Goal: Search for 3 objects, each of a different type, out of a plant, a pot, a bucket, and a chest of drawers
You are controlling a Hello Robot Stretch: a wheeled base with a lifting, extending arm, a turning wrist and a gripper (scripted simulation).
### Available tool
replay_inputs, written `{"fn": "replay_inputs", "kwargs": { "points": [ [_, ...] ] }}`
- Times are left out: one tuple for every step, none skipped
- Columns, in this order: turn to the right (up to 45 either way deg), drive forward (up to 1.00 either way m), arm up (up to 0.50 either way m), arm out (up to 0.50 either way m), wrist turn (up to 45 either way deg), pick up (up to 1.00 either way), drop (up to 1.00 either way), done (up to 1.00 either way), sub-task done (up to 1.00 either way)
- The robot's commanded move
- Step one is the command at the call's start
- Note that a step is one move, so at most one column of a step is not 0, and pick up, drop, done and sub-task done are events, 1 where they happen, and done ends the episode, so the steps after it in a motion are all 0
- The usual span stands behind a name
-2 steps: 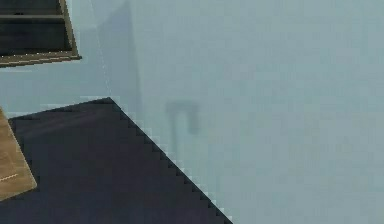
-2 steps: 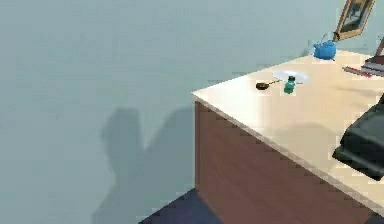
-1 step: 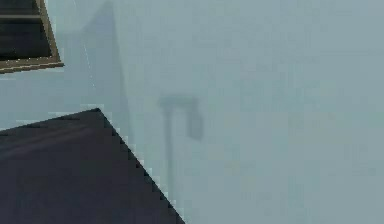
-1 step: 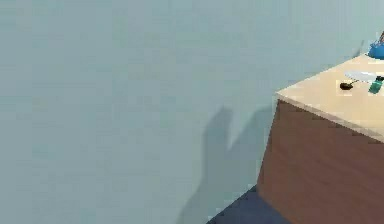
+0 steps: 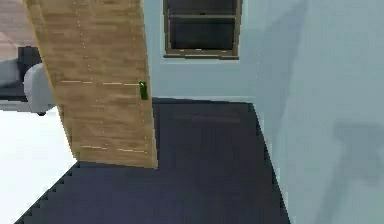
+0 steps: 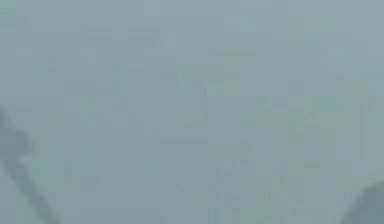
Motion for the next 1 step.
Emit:
{"fn": "replay_inputs", "kwargs": {
  "points": [
    [-36.0,0.0,0.0,0.0,0.0,0.0,0.0,0.0,0.0]
  ]
}}
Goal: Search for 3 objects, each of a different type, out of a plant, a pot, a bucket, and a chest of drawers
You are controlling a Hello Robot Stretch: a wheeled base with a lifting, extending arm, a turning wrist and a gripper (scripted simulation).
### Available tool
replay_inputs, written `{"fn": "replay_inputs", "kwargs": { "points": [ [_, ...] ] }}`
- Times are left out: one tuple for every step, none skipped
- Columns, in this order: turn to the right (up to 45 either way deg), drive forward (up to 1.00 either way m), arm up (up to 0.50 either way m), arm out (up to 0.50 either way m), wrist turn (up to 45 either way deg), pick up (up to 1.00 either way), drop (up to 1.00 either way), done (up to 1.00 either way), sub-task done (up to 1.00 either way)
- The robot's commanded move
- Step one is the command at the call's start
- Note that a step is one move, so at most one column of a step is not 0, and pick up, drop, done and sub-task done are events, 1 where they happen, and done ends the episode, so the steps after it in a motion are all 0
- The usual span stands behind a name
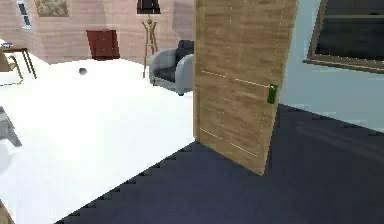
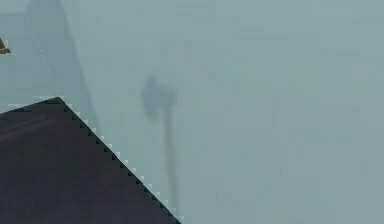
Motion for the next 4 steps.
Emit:
{"fn": "replay_inputs", "kwargs": {
  "points": [
    [0.0,0.55,0.0,0.0,0.0,0.0,0.0,0.0,0.0],
    [-21.0,0.0,0.0,0.0,0.0,0.0,0.0,0.0,0.0],
    [0.0,1.0,0.0,0.0,0.0,0.0,0.0,0.0,0.0],
    [-3.0,0.0,0.0,0.0,0.0,0.0,0.0,0.0,0.0]
  ]
}}
